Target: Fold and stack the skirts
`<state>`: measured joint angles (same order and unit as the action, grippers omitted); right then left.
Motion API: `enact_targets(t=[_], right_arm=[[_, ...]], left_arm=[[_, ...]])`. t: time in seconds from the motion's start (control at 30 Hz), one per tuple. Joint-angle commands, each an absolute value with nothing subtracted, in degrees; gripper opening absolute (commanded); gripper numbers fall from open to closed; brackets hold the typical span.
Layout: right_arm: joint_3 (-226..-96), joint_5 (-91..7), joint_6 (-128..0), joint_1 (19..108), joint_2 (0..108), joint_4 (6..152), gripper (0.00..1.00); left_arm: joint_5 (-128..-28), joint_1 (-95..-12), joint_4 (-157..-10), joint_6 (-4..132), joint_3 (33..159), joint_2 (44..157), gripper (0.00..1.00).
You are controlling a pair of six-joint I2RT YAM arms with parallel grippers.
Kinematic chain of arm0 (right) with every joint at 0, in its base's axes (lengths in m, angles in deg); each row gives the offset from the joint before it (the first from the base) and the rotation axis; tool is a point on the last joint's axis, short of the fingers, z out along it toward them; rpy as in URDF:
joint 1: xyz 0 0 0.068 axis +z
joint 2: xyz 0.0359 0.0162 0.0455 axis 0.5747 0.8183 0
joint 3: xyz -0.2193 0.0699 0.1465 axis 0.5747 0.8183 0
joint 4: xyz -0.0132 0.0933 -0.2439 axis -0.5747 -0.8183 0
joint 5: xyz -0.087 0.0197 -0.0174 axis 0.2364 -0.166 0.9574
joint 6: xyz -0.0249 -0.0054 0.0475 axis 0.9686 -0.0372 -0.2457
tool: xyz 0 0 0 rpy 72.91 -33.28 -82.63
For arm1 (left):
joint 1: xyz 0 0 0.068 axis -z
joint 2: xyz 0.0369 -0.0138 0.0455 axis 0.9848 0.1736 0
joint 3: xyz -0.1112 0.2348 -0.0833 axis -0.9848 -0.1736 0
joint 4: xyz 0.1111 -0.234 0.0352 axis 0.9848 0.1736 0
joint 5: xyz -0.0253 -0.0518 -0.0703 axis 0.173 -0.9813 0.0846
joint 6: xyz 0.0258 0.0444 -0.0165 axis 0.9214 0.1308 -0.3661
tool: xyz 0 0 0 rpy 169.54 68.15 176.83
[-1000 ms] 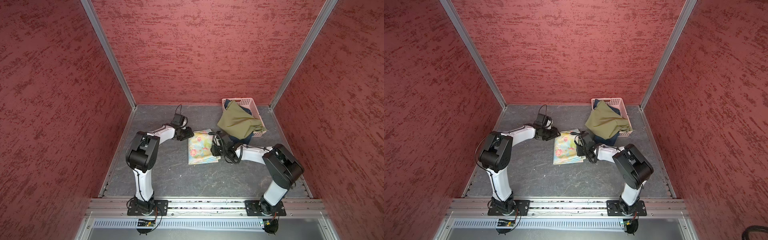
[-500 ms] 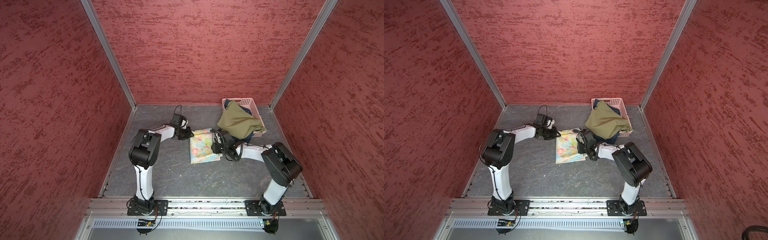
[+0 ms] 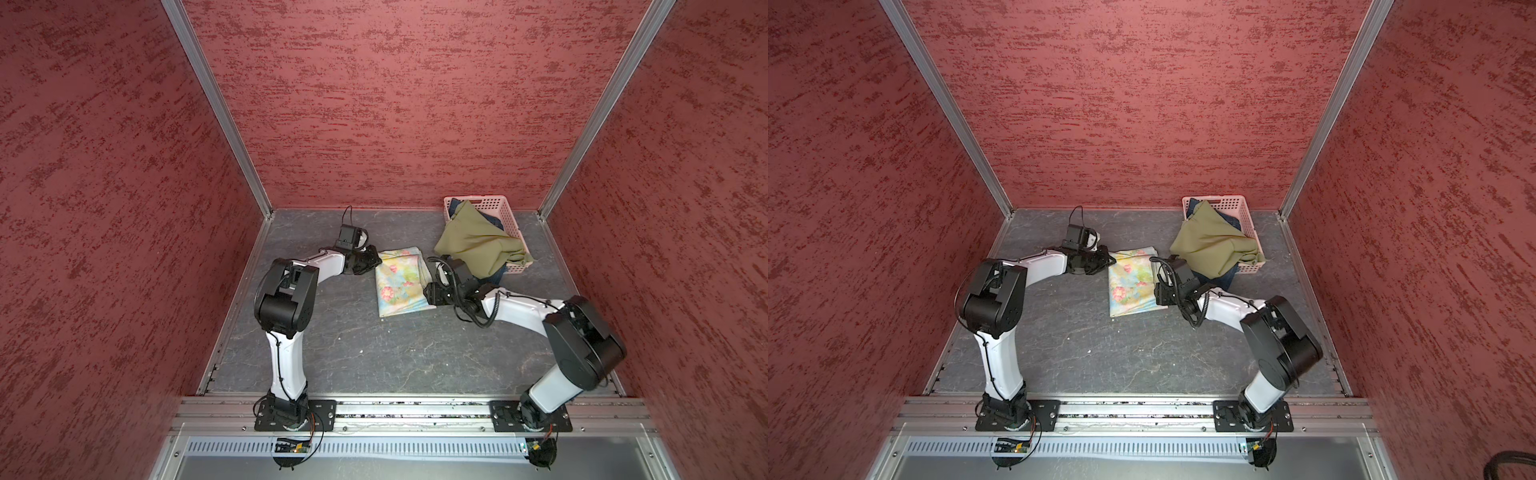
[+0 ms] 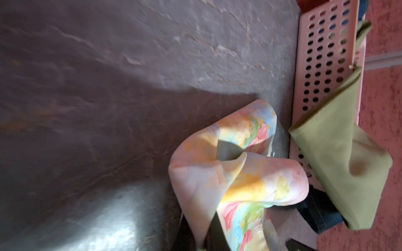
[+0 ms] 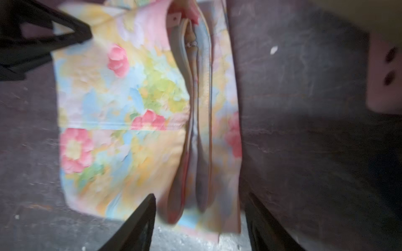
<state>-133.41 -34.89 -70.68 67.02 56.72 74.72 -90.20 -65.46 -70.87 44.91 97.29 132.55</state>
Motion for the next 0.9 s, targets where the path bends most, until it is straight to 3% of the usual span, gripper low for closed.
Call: enact_targets(t=[0.0, 0.3, 0.57, 0.87], right_arm=[[-132.8, -33.2, -70.9, 66.6, 50.4, 75.6, 0.74], [-128.8, -33.8, -67.5, 66.6, 40.4, 83.3, 0.89], [-128.4, -34.9, -66.1, 66.6, 39.8, 87.9, 0.9], [-129.5, -36.3, -65.4, 66.6, 42.9, 90.9, 0.9]], left_arm=[[-83.0, -68.1, -72.3, 40.7, 99.6, 129.7, 0.0], [-73.8, -77.9, -75.8, 29.9, 100.4, 128.2, 0.0], [-65.1, -88.6, -84.7, 15.9, 99.0, 130.8, 0.0], [-58.3, -94.5, -87.7, 1.1, 100.8, 138.1, 0.0]])
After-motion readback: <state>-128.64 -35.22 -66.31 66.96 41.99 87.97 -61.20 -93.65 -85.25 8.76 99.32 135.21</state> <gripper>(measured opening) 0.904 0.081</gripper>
